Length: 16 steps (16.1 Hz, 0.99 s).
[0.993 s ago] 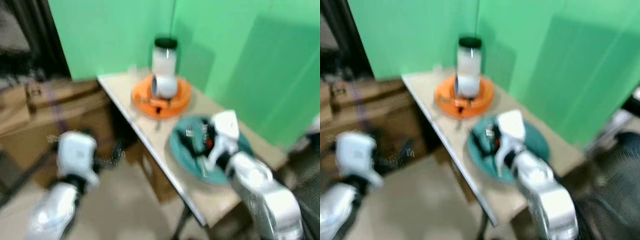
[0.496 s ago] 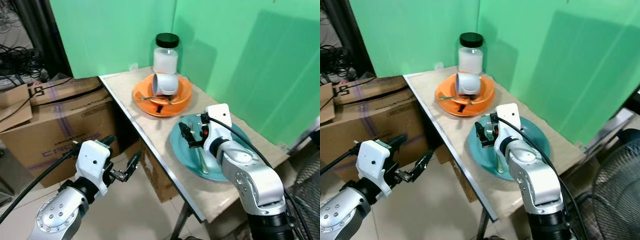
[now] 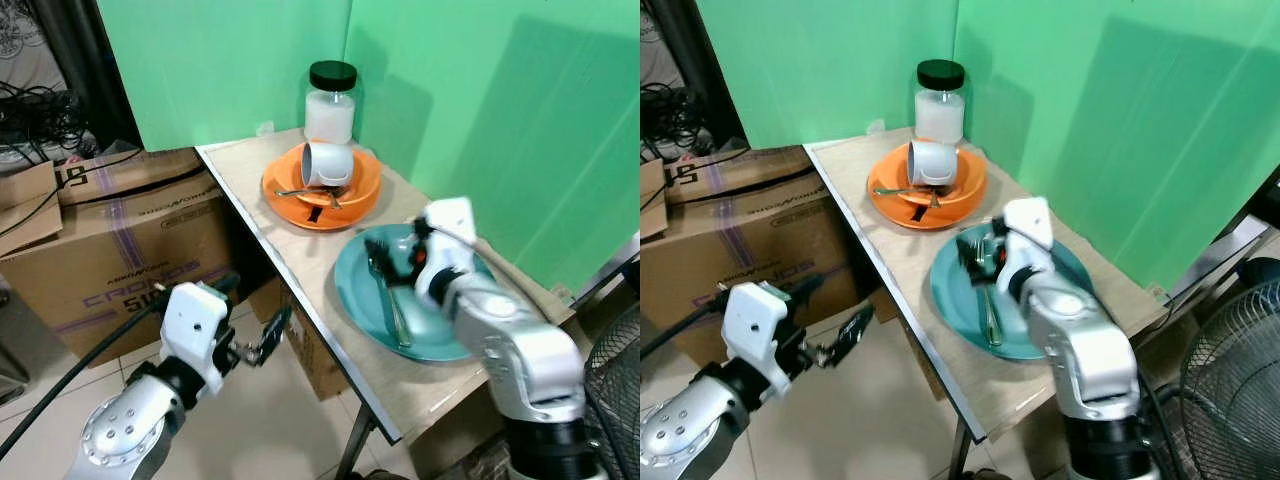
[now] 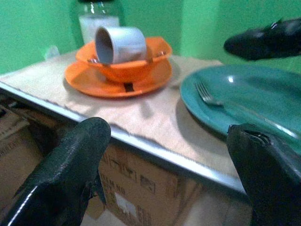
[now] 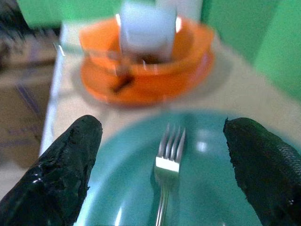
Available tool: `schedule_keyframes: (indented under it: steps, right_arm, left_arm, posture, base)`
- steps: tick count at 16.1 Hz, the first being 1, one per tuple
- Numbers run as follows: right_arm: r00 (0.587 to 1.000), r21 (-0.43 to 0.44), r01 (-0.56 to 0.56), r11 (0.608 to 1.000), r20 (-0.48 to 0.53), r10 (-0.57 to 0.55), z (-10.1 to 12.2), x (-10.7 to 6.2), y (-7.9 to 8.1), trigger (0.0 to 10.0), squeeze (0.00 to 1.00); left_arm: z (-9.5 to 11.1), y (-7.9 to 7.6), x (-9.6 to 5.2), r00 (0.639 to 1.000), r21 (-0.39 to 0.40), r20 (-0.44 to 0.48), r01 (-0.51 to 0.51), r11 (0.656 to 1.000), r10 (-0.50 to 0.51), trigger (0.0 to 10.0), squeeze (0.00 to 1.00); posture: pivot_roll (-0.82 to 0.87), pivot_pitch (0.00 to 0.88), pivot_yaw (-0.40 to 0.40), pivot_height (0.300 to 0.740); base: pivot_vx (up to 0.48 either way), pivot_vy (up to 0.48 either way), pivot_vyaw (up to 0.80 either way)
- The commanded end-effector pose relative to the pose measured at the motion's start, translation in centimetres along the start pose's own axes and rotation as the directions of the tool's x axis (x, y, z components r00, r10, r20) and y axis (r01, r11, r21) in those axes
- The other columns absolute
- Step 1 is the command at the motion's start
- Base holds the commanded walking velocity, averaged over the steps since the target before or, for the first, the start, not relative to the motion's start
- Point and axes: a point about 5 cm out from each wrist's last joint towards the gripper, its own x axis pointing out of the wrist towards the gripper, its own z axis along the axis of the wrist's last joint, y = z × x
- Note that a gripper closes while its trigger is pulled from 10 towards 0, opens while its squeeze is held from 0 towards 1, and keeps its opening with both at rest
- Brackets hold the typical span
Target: Setting the table
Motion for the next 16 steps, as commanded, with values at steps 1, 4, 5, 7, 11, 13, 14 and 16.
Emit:
schedule_keyframes:
  steps: [1,4,5,7,11,13,14,16]
  right_arm:
    - [0.998,-0.014,-0.018,1.0,0.063,0.019,0.7,-0.6,-0.1,10.0,0.0]
    - [0.981,-0.004,-0.077,0.997,0.178,0.077,0.3,-3.7,-0.3,10.0,0.0]
    - [0.974,0.005,-0.086,0.996,0.213,0.083,0.5,-4.3,-0.5,10.0,0.0]
    - [0.959,-0.045,-0.133,0.99,0.246,0.14,0.4,-5.2,-0.3,10.0,0.0]
    - [0.946,-0.097,-0.193,0.976,0.245,0.211,0.4,-5.2,0.4,10.0,0.0]
    - [0.944,-0.1,-0.209,0.973,0.24,0.227,0.2,-5.2,0.5,10.0,0.0]
    - [0.943,-0.101,-0.212,0.972,0.24,0.231,0.2,-5.2,0.6,10.0,0.0]
    - [0.939,-0.108,-0.226,0.968,0.242,0.246,0.1,-5.1,0.7,10.0,0.0]
  left_arm:
    - [0.1,0.3,0.1,0.999,0.006,0.009,-0.04,0.999,0.04,10.0,0.0]
    - [0.1,1.0,0.2,0.981,0.014,0.033,-0.194,0.981,0.193,10.0,0.0]
    - [0.0,1.0,0.1,0.978,0.017,0.034,-0.205,0.979,0.204,10.0,0.0]
    - [-0.1,0.8,-0.1,0.976,0.018,0.033,-0.218,0.976,0.217,10.0,0.0]
    - [-0.1,0.6,0.0,0.973,0.019,0.036,-0.23,0.973,0.229,10.0,0.0]
    - [-0.1,0.5,-0.1,0.97,0.022,0.037,-0.241,0.97,0.24,10.0,0.0]
    - [-0.1,0.5,-0.1,0.97,0.023,0.037,-0.242,0.97,0.241,10.0,0.0]
    - [-0.2,0.5,-0.2,0.969,0.027,0.036,-0.247,0.969,0.246,10.0,0.0]
  posture:
    - [0.11,0.0,-0.033,0.74]
    - [0.08,0.0,-0.024,0.74]
    - [0.08,0.0,-0.024,0.74]
    - [0.07,0.0,-0.02,0.74]
    - [0.07,0.0,-0.037,0.74]
    - [0.08,0.0,-0.043,0.74]
    - [0.08,0.0,-0.045,0.74]
    - [0.08,0.0,-0.046,0.74]
  base:
    - [0.0,0.0,0.0]
    - [0.0,0.0,0.0]
    - [0.0,0.0,0.0]
    - [0.0,0.0,0.0]
    - [0.0,-0.212,0.0]
    - [0.0,-0.369,0.0]
    - [0.0,-0.371,0.0]
    - [0.0,-0.373,0.0]
